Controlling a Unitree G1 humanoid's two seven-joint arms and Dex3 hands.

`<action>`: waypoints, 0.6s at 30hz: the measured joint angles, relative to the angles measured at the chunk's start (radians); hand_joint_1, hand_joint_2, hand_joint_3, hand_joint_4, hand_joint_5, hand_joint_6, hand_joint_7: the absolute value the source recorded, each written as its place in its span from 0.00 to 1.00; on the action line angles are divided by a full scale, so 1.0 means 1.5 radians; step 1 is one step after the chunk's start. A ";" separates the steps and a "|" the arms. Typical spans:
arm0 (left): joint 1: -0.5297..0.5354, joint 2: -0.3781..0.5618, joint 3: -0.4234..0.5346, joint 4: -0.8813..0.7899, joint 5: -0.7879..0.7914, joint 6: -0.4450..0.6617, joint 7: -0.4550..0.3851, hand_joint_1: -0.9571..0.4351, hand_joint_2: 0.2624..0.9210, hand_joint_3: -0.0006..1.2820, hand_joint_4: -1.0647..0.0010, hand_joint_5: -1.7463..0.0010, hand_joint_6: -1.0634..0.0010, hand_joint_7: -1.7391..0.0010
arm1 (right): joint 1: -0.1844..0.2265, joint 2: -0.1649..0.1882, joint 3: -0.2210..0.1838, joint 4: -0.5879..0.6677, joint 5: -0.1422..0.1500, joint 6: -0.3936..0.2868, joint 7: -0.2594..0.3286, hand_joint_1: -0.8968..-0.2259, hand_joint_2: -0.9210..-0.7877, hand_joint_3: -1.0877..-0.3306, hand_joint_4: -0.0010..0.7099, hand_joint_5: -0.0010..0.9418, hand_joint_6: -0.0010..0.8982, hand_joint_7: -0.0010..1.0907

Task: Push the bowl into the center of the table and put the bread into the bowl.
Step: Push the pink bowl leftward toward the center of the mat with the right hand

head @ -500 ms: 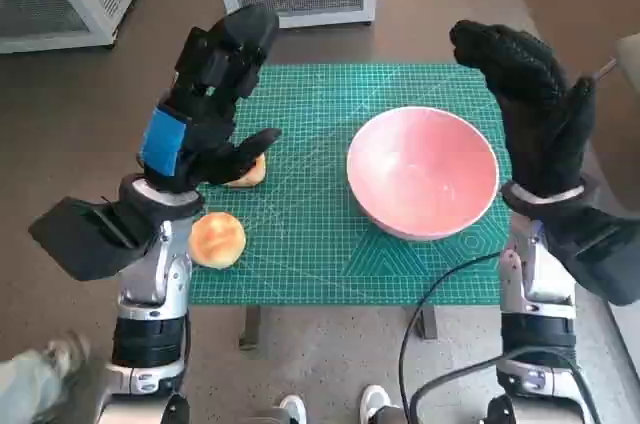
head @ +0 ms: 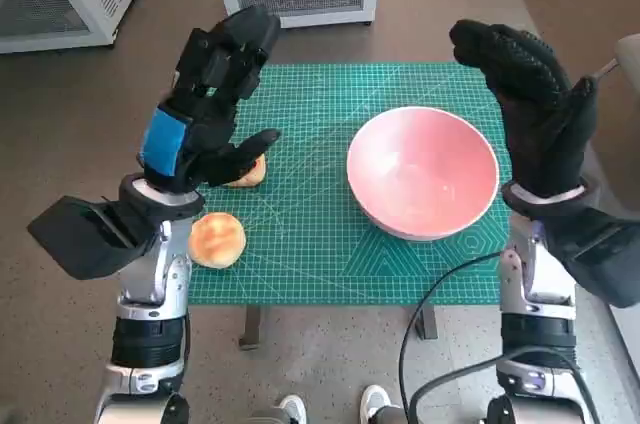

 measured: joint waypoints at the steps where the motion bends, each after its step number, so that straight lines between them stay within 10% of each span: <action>1: 0.000 0.000 0.000 -0.001 0.000 0.000 0.000 0.32 1.00 0.20 0.85 1.00 1.00 0.63 | 0.000 0.000 0.000 0.000 0.000 0.000 0.000 0.45 0.00 0.51 0.33 0.00 0.00 0.50; 18: 0.003 -0.001 -0.001 -0.007 0.001 0.000 0.000 0.32 1.00 0.20 0.85 1.00 1.00 0.62 | -0.005 -0.004 -0.014 0.041 0.013 -0.016 0.005 0.45 0.00 0.52 0.35 0.01 0.00 0.51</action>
